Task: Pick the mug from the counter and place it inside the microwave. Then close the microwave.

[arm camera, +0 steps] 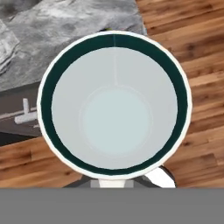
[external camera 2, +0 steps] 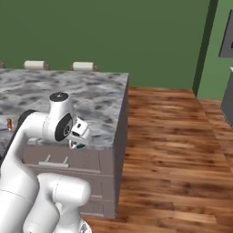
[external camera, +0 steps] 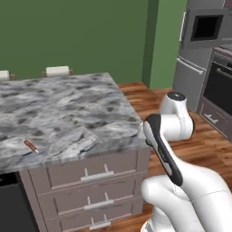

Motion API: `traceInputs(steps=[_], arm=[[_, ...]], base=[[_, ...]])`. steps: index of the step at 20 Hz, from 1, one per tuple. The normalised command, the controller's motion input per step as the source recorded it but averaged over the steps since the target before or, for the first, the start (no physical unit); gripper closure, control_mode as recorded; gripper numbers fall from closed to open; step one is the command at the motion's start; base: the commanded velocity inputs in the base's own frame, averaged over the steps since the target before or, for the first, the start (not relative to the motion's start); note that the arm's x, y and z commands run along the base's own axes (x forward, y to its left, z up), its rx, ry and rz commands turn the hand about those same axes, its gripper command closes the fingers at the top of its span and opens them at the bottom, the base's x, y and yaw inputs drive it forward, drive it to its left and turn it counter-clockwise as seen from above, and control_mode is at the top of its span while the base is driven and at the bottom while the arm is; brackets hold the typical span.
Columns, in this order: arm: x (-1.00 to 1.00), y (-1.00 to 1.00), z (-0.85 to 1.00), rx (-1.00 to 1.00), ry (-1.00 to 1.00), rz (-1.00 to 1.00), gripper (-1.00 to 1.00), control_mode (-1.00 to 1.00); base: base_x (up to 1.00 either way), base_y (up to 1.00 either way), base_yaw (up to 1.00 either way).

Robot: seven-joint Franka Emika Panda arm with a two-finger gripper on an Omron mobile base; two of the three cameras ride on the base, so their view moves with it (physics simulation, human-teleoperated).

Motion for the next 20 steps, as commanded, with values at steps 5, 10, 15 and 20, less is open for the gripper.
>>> traceInputs(steps=[5, 10, 15, 20], arm=[[0.00, 0.00, 0.00, 0.00, 0.00, 0.00, 1.00, 1.00], [0.00, 0.00, 0.00, 0.00, 0.00, 0.00, 1.00, 1.00], [0.00, 0.00, 0.00, 0.00, 0.00, 0.00, 1.00, 1.00], [0.00, 0.00, 0.00, 0.00, 0.00, 0.00, 1.00, 1.00]], base=[[0.00, -0.98, -0.18], [0.03, -1.00, -0.20], [0.48, -0.93, -0.22], [0.99, -0.48, -0.25]])
